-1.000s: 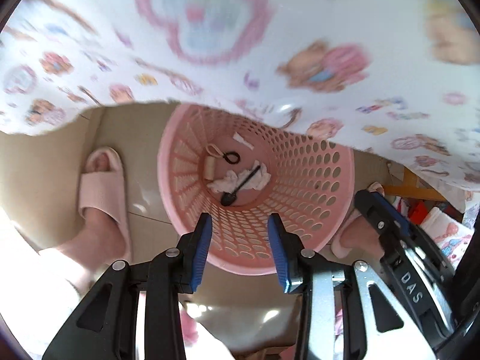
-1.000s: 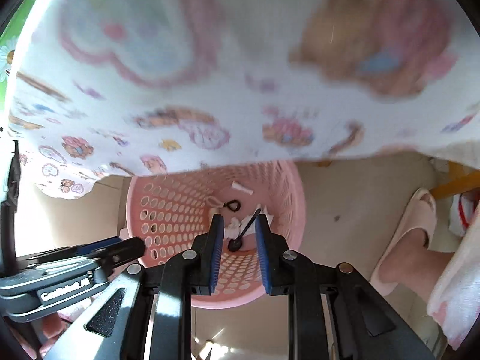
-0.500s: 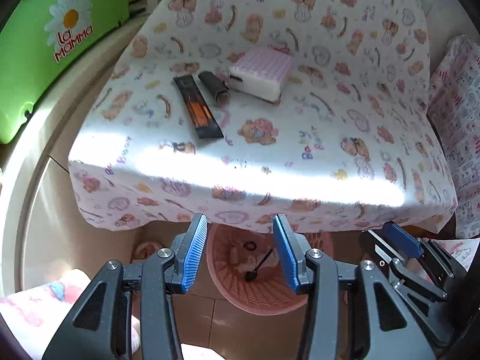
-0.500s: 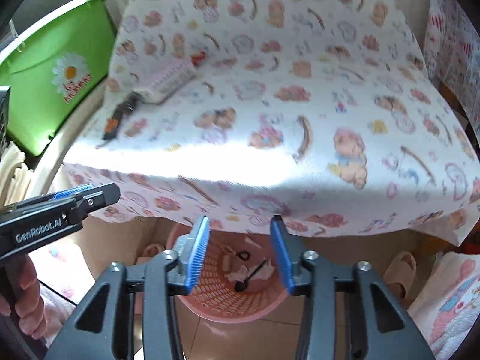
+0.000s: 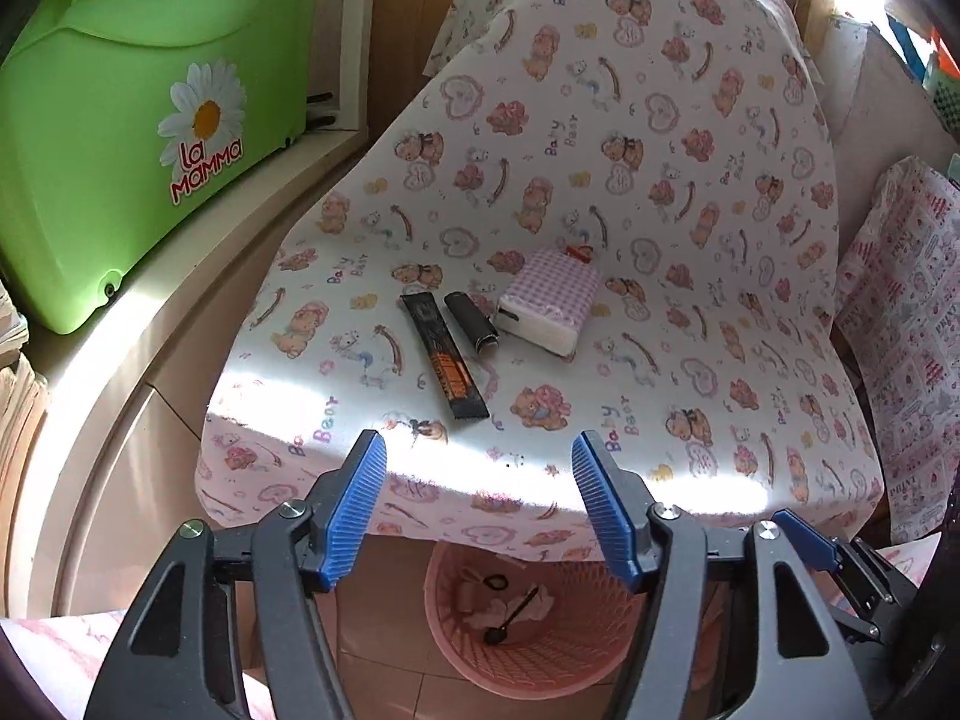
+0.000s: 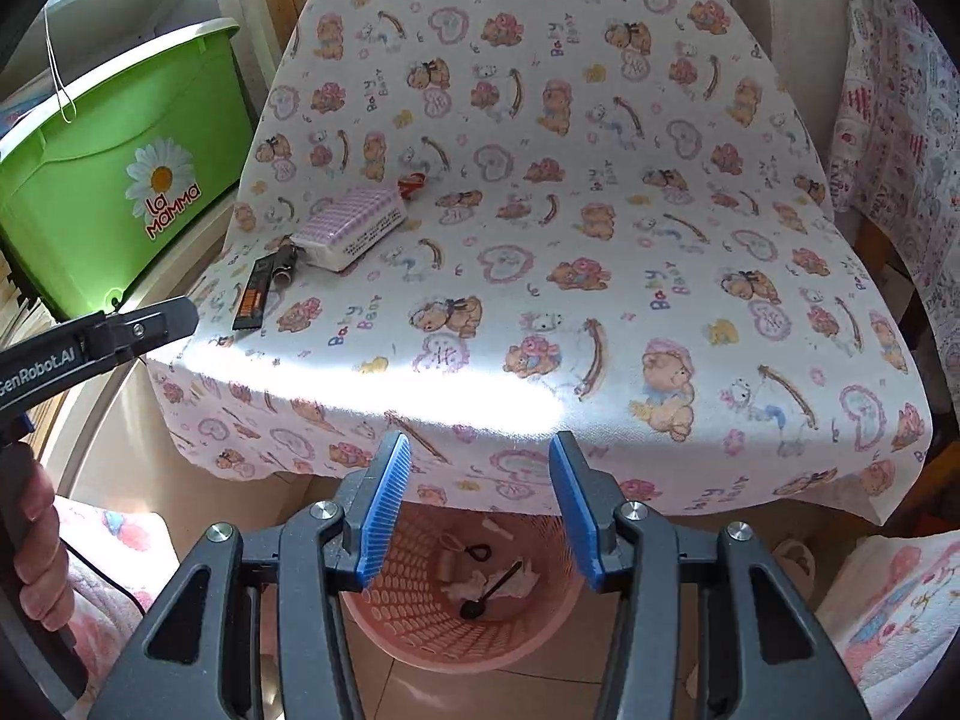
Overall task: Collect trash
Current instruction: 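Raise both tools back up toward the items on the seat, then grasp the black-and-orange packet with the left tool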
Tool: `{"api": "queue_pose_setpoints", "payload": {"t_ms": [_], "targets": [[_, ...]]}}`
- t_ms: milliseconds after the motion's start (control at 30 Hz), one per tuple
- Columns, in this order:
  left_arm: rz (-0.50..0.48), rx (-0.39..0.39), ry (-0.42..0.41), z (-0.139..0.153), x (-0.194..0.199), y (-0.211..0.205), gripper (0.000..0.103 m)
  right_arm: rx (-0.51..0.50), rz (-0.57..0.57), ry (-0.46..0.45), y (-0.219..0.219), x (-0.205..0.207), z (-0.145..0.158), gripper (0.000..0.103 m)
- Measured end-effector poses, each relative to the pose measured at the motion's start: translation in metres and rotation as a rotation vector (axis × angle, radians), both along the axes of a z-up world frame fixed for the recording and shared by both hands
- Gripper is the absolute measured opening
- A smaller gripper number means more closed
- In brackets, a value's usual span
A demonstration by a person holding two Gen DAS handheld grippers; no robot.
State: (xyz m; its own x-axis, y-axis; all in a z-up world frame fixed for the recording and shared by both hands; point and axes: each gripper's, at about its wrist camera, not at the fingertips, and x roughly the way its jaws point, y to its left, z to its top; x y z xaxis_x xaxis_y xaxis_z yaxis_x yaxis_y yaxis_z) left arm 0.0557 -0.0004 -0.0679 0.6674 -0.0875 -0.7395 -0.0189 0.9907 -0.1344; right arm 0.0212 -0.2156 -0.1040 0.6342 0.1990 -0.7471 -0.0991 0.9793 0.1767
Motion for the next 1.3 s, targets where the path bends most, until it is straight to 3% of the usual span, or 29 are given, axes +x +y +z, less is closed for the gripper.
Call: {"api": "queue_pose_setpoints", "payload": {"t_ms": [200,400,467,567,600,667,733,1033,1167,1300], "targets": [[-0.027,0.089,-0.032,-0.008,0.023,-0.012,0.059,-0.018,-0.004,-0.014,0.005,0.000,0.001,0.051],[-0.009,0.096,0.003,-0.027,0.036,-0.010,0.044,-0.077,-0.004,-0.054,0.006,-0.001,0.005,0.051],[0.008,0.052,0.041,-0.037,0.041,-0.005,0.041,-0.095,-0.004,-0.067,0.007,0.000,0.006,0.053],[0.048,-0.095,0.055,-0.042,0.042,0.010,0.033,-0.095,-0.010,-0.086,0.006,-0.001,0.007,0.056],[0.044,-0.115,0.059,-0.041,0.042,0.012,0.025,-0.093,-0.010,-0.087,0.006,-0.001,0.007,0.056],[0.037,-0.139,0.062,-0.042,0.042,0.013,0.020,-0.093,-0.011,-0.088,0.006,0.000,0.007,0.056],[0.034,-0.144,0.067,-0.044,0.043,0.013,0.004,-0.096,-0.011,-0.085,0.006,0.000,0.007,0.056],[0.032,-0.179,0.066,-0.029,0.028,0.017,0.000,-0.080,-0.030,-0.079,0.001,0.003,0.005,0.056],[-0.003,-0.189,0.126,-0.026,0.016,0.019,0.000,-0.085,-0.034,-0.071,0.001,0.004,0.002,0.056],[0.011,-0.136,0.110,-0.022,0.013,0.020,0.000,-0.083,-0.031,-0.064,0.003,0.005,0.000,0.056]]}}
